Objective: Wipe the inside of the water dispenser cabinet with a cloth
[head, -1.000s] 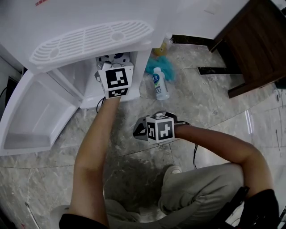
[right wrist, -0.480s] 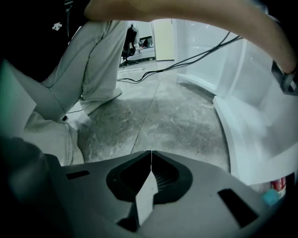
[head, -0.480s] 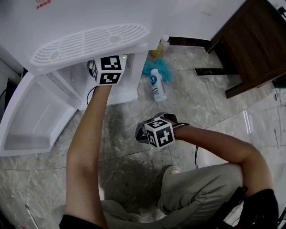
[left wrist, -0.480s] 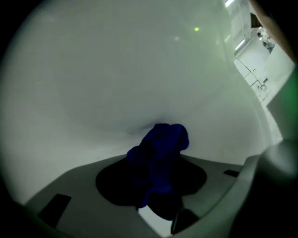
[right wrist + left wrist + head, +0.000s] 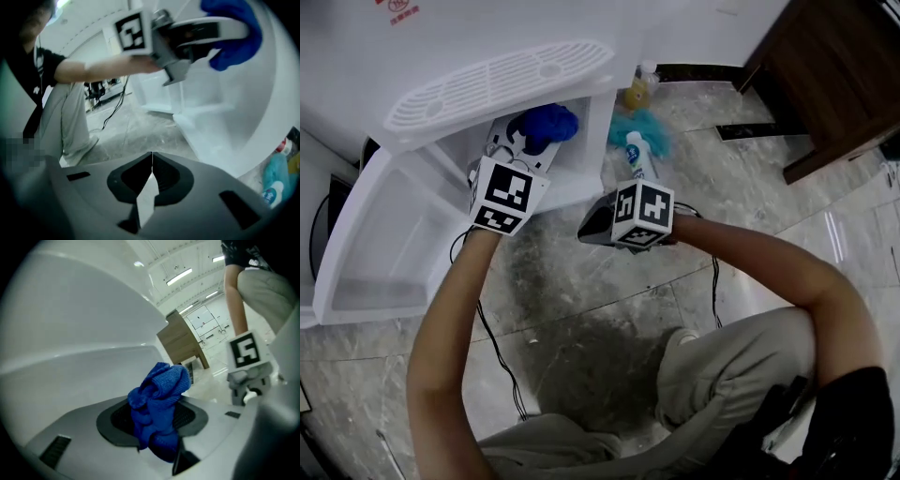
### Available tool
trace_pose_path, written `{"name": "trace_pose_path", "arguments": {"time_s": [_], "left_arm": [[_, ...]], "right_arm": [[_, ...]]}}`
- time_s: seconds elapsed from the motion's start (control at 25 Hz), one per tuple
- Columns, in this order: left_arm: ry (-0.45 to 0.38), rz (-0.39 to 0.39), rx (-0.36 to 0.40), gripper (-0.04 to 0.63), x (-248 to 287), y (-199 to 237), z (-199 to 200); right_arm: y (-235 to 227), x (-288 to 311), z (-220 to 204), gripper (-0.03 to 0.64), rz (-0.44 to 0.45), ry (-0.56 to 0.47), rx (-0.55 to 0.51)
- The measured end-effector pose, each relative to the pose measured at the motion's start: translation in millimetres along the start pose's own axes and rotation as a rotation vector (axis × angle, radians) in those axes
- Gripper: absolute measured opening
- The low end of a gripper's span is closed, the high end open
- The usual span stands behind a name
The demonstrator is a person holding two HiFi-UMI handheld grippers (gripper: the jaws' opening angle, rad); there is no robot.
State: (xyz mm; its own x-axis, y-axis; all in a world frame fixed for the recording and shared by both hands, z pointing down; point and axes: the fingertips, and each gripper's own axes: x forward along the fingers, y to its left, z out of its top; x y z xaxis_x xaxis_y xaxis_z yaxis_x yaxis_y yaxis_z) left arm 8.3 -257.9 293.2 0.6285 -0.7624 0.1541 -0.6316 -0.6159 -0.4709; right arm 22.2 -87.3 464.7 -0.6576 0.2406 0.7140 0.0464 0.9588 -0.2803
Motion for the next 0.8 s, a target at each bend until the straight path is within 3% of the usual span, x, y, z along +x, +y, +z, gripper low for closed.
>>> {"name": "trace_pose_path", "arguments": {"time_s": [0.2,0.28,0.4,0.48,0.6,0.8], "left_arm": [[0.136,-0.169,-0.001,0.181,-45.4,-32.1,-13.7],[0.21,-0.248,-0.015,0.181,-68.3,-50.8,-26.4],[0.297,-0.336,0.023,0.181,-105.7,-79.5,-49.6],[0.34,-0.326,0.024,0.181,-124.5,-89.6,-72.5],[0.405,-0.283,-0.016,0.181,-134.0,-93.4,-108.6],[0.417,-0.281,0.048,0.181,-129.8,-90.5,-106.7]], "right_arm": [[-39.2,-17.6,48.3,0.0,-0.072,-0.226,0.232],[-43.7,-18.7,64.8,0.0,-0.085,-0.284,0.25],[-40.1,-21.8,82.8,0.002,-0.066,-0.329,0.242],[-36.8,-25.7,89.6,0.008,-0.059,-0.348,0.244],[-36.2,-29.6,98.1,0.164,-0.052,-0.4,0.291],[-22.5,-21.8,127.4,0.252,0.039,-0.497,0.407]]}}
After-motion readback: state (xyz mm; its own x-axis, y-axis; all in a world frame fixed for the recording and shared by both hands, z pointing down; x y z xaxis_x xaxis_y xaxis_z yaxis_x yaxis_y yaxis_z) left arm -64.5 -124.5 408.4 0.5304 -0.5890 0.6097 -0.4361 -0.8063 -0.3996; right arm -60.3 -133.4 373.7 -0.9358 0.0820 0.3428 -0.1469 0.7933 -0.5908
